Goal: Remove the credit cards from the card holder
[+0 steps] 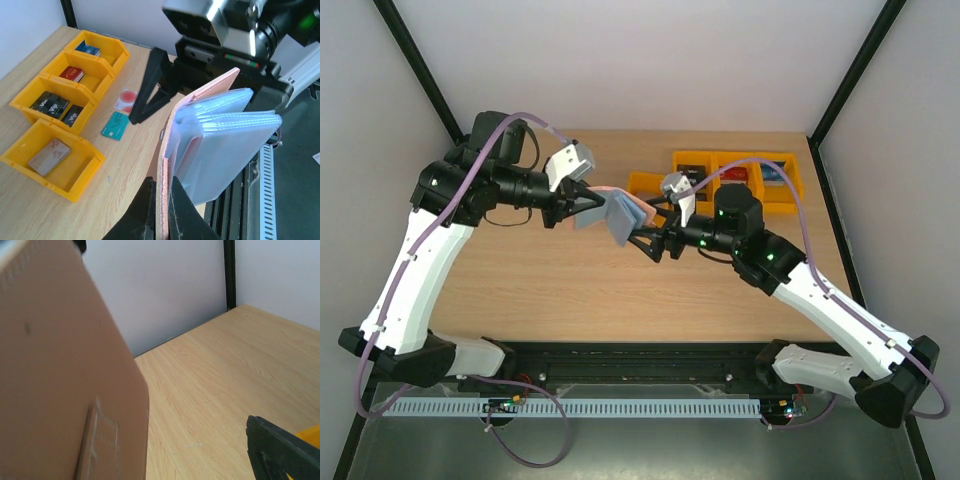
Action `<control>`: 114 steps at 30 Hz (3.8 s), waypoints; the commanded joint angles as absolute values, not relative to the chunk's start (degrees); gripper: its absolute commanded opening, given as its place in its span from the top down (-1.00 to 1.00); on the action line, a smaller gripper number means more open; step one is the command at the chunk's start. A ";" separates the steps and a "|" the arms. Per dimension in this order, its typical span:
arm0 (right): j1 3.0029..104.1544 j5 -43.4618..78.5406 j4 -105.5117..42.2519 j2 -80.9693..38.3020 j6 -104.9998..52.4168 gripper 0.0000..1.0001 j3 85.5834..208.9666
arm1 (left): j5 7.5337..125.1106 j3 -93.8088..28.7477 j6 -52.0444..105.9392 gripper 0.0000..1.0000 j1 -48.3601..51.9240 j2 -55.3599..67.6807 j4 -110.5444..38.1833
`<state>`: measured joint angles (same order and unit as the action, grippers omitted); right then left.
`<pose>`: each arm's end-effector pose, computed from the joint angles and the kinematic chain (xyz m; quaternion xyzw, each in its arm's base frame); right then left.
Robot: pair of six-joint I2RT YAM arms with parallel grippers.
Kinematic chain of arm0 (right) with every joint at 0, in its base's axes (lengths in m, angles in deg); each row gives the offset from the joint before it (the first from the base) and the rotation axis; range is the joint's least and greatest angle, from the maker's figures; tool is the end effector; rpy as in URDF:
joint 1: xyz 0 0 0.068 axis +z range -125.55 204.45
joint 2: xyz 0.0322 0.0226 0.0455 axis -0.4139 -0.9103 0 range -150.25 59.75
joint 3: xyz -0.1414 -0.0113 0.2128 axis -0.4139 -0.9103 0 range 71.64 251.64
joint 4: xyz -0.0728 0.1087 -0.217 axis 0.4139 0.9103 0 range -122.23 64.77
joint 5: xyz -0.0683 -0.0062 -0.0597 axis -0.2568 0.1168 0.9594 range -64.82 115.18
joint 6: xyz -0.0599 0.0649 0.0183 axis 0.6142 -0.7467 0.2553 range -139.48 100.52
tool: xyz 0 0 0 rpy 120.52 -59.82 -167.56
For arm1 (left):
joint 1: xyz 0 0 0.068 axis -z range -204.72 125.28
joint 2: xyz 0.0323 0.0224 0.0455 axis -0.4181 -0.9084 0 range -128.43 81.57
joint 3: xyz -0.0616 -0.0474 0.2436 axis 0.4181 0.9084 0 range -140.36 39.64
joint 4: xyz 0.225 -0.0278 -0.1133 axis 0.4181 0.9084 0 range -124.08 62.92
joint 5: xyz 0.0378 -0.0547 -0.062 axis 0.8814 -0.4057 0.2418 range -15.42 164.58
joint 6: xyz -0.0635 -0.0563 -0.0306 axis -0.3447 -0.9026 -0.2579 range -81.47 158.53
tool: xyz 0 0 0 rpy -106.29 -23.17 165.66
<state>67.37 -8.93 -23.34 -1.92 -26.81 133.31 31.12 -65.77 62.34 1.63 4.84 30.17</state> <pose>0.1732 0.2228 0.3685 -0.4036 0.6333 0.4657 0.4682 0.1992 -0.1605 0.4423 0.5035 0.6764 -0.3386 0.4175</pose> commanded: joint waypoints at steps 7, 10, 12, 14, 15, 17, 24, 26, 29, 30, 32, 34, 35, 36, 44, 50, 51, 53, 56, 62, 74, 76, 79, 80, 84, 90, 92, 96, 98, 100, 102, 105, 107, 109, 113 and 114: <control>67.34 -9.69 -28.24 4.01 -28.74 -0.77 125.64 | 30.21 -67.68 59.93 0.96 1.83 4.35 28.26; 67.34 -9.10 -30.39 6.17 -28.27 -0.74 124.39 | 30.59 -67.31 60.41 0.96 1.76 4.69 28.63; 67.34 -8.27 -31.35 7.00 -28.22 -0.66 123.83 | 30.48 -66.96 60.76 0.96 1.82 4.82 29.00; 67.33 -7.80 -32.28 7.50 -28.50 -0.60 123.74 | 30.33 -66.75 60.93 0.96 1.83 4.84 29.15; 67.34 -7.14 -32.80 7.65 -28.81 -0.55 123.79 | 30.17 -66.77 61.03 0.96 1.83 4.84 29.24; 67.34 -6.53 -33.86 8.00 -29.25 -0.45 124.03 | 29.84 -66.83 61.03 0.96 1.78 4.73 29.20; 67.34 -5.77 -35.39 7.18 -31.77 -0.39 125.20 | 28.82 -66.85 60.94 0.96 1.82 4.52 29.12; 67.33 -5.85 -37.02 6.58 -33.75 -0.35 124.87 | 28.79 -66.65 61.07 0.96 1.83 4.65 29.27; 67.34 -5.16 -38.05 5.78 -34.86 -0.27 124.32 | 28.87 -66.42 61.54 0.96 1.83 4.83 29.59; 67.32 -4.54 -37.99 5.58 -34.79 -0.25 124.26 | 28.98 -66.44 61.63 0.96 1.83 4.89 29.68; 67.34 -3.08 -37.79 5.39 -34.73 -0.18 124.22 | 28.76 -66.35 61.71 0.96 1.83 4.92 29.73; 67.34 -1.81 -37.74 5.27 -35.06 -0.12 124.20 | 28.53 -66.14 61.73 0.96 1.83 4.93 29.73; 67.34 -1.62 -37.88 5.14 -35.30 -0.11 124.12 | 28.36 -66.04 61.74 0.96 1.83 4.93 29.73; 67.34 -1.55 -38.14 4.95 -35.65 -0.11 124.09 | 28.19 -65.79 61.81 0.96 1.78 4.93 29.73; 67.47 -6.71 -42.44 0.05 -37.45 -0.05 125.72 | 26.48 -63.94 62.91 0.96 2.87 4.08 30.26; 67.67 -11.68 -45.90 -0.82 -38.56 0.21 126.15 | 26.24 -63.46 63.57 0.96 3.06 3.31 29.98; 67.76 -12.50 -46.14 -0.92 -39.00 0.32 126.12 | 26.51 -63.15 63.49 0.96 3.06 3.27 29.81; 67.77 -14.06 -47.50 -0.68 -40.01 0.55 125.34 | 27.59 -62.49 63.36 0.96 3.06 3.33 29.34; 67.74 -15.98 -50.46 -0.34 -41.58 0.77 124.07 | 28.72 -61.56 62.87 0.96 3.06 3.43 28.60; 67.78 -17.84 -50.31 -0.93 -42.31 0.97 124.71 | 36.22 -59.57 61.09 0.58 3.01 3.74 26.16; 67.96 -13.33 -46.60 -3.46 -44.60 0.97 128.34 | 40.24 -56.01 65.17 -0.90 4.54 3.96 25.26; 67.96 -12.27 -45.25 -3.28 -43.94 0.97 128.63 | 38.98 -56.60 66.26 -0.97 4.54 3.96 25.87; 67.96 -11.47 -44.17 -3.41 -43.09 0.97 128.52 | 33.63 -58.73 70.94 -0.98 4.35 4.08 29.82; 67.96 -11.14 -43.47 -3.69 -42.77 0.97 128.71 | 31.94 -59.26 72.80 -0.98 3.99 4.24 31.42; 67.94 -10.72 -40.50 -5.75 -41.86 0.97 130.56 | 37.66 -59.64 71.48 -0.98 2.88 4.35 29.82; 67.96 -10.53 -36.34 -8.19 -40.29 0.97 133.89 | 42.68 -62.38 69.79 -0.98 2.85 4.09 29.30; 67.95 -12.21 -37.06 -8.53 -40.59 0.97 134.19 | 43.40 -62.01 66.51 -0.98 3.53 3.34 26.54; 67.96 -12.57 -39.51 -7.62 -41.80 0.97 132.89 | 46.23 -58.01 62.37 -0.98 4.21 2.16 21.74; 67.96 -12.62 -39.06 -7.29 -42.01 0.97 133.07 | 46.52 -57.34 62.09 -0.98 4.65 1.71 21.39; 67.96 -12.57 -38.50 -6.87 -41.86 0.97 133.53 | 47.41 -57.80 62.44 -0.98 4.79 2.00 21.17; 67.96 -12.77 -38.63 -6.35 -41.87 0.97 133.69 | 49.82 -58.46 62.58 -0.88 4.73 2.27 20.73; 67.93 -13.71 -38.42 -5.12 -42.28 0.97 133.15 | 54.26 -58.25 61.54 -0.64 3.95 2.95 19.59; 67.96 -13.27 -39.12 -4.03 -43.52 0.97 131.65 | 56.68 -57.03 60.03 -0.65 1.73 3.58 18.13; 67.96 -12.80 -37.09 -3.98 -44.32 0.97 132.05 | 57.98 -56.34 58.66 -0.68 -0.97 4.15 16.94; 67.96 -10.45 -29.89 -3.87 -43.85 0.97 134.55 | 57.17 -54.10 58.14 -0.80 -8.01 7.14 14.82; 67.91 -9.17 -29.61 -3.66 -44.09 0.97 134.23 | 55.85 -52.85 57.94 -0.84 -10.32 8.07 14.16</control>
<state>67.32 -8.82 -32.54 -6.47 -43.42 131.85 52.21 -55.84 59.87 -3.64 5.17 18.89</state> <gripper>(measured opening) 0.068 0.892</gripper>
